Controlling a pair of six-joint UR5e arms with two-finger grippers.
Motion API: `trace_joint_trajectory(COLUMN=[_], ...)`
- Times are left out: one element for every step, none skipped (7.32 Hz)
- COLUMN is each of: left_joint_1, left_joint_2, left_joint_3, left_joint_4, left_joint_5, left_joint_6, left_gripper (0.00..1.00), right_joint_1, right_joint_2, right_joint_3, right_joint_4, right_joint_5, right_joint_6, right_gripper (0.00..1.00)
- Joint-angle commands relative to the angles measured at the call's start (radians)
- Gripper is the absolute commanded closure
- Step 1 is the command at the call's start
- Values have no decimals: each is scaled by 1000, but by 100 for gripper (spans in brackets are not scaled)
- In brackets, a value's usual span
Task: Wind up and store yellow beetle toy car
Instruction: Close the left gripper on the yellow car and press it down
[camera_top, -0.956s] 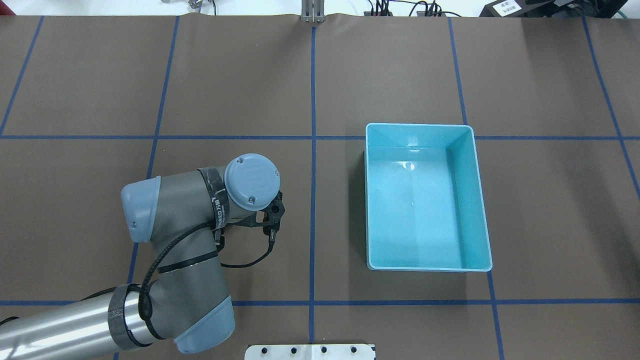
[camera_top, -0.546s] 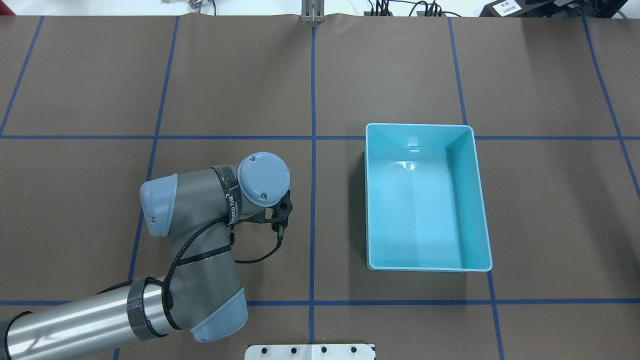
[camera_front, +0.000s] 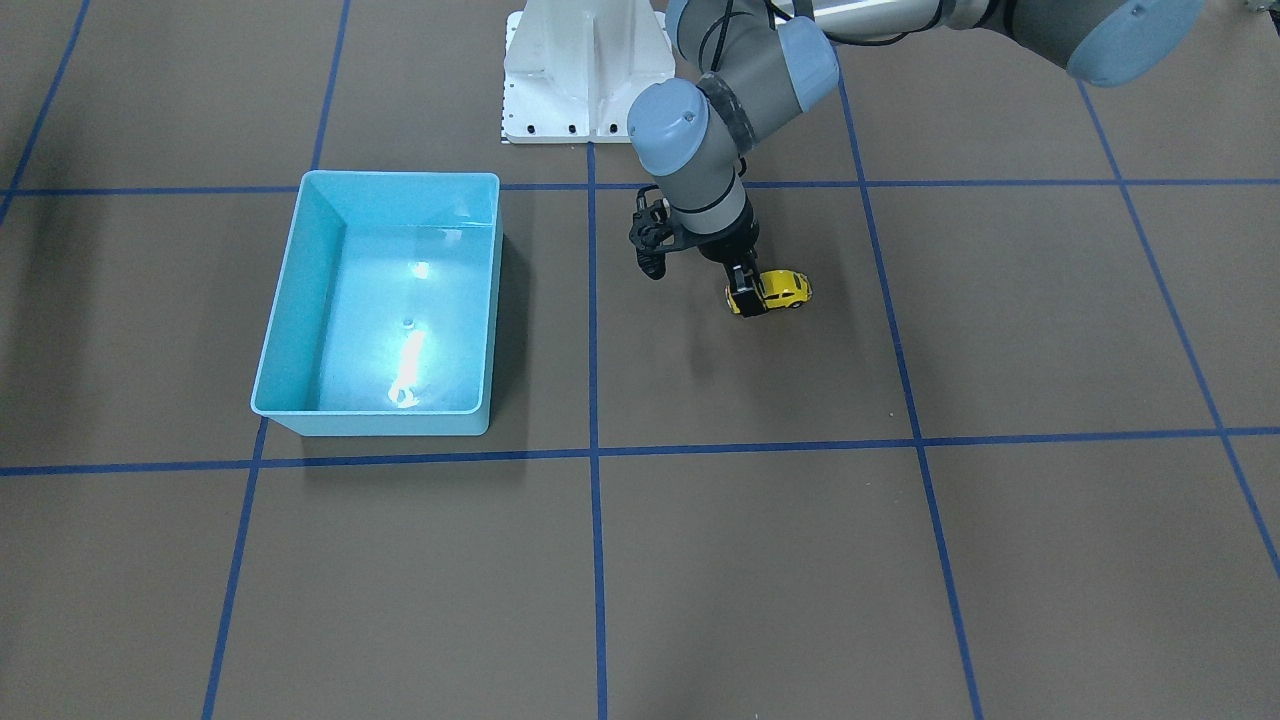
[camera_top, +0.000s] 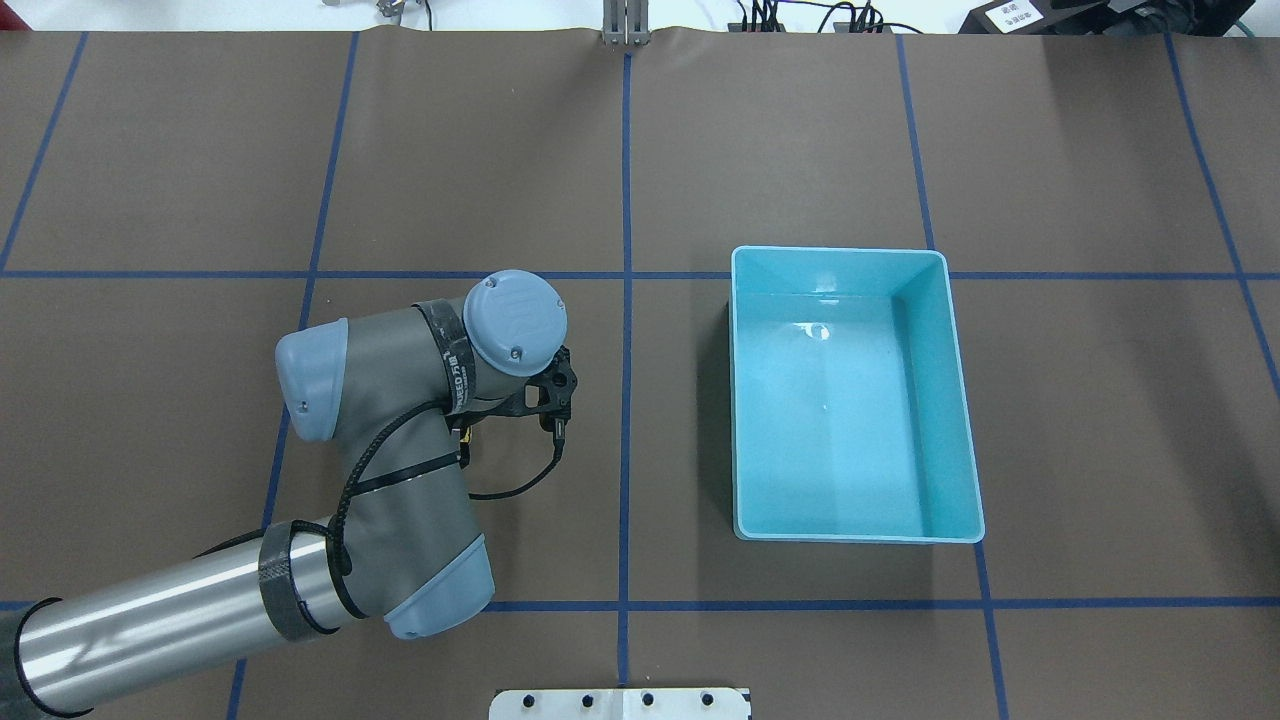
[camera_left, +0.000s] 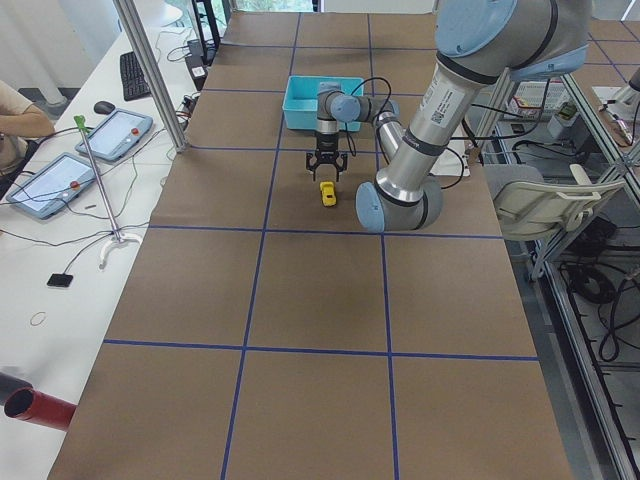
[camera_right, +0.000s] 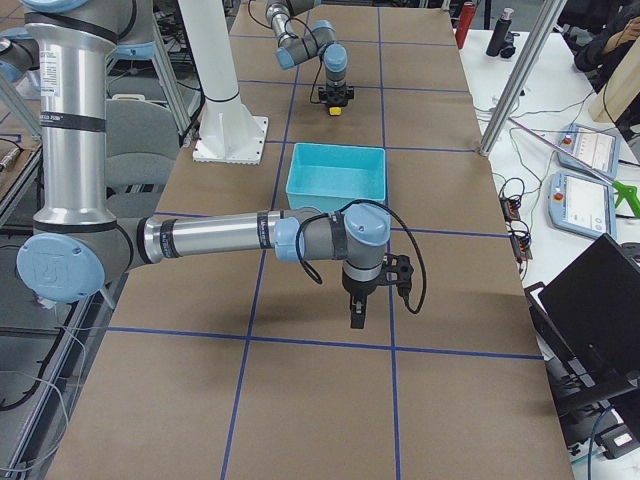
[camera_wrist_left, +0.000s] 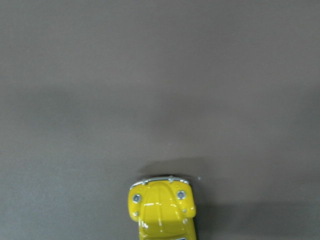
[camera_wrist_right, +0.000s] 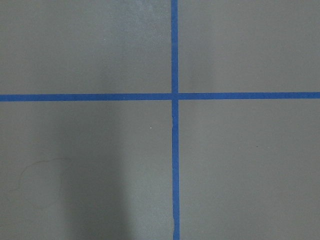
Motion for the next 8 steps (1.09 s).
trace_joint_trajectory(left_joint_1=[-7, -6, -4, -4, -3, -3, -3, -3], left_joint_2=[2, 3, 2, 2, 3, 2, -1, -1], left_joint_3=[17, 32, 39, 51, 62, 74, 82, 82], left_joint_4=[-29, -28, -29, -31, -51, -80, -83, -82], left_joint_5=[-84, -84, -86, -86, -77, -77, -78, -78], left_joint_6=[-54, -55, -52, -47, -47, -48, -48, -48], left_gripper=[12, 4, 1, 2, 3, 7, 8, 9], right_joint_1=[0, 0, 0, 0, 0, 0, 0, 0], right_joint_2=[-1, -1, -1, -1, -1, 0, 0, 0], right_joint_3=[0, 0, 0, 0, 0, 0, 0, -2], right_joint_4=[0, -2, -2, -2, -2, -2, -2, -2], right_joint_5=[0, 0, 0, 0, 0, 0, 0, 0], right_joint_6=[0, 0, 0, 0, 0, 0, 0, 0], right_gripper=[0, 0, 0, 0, 0, 0, 0, 0])
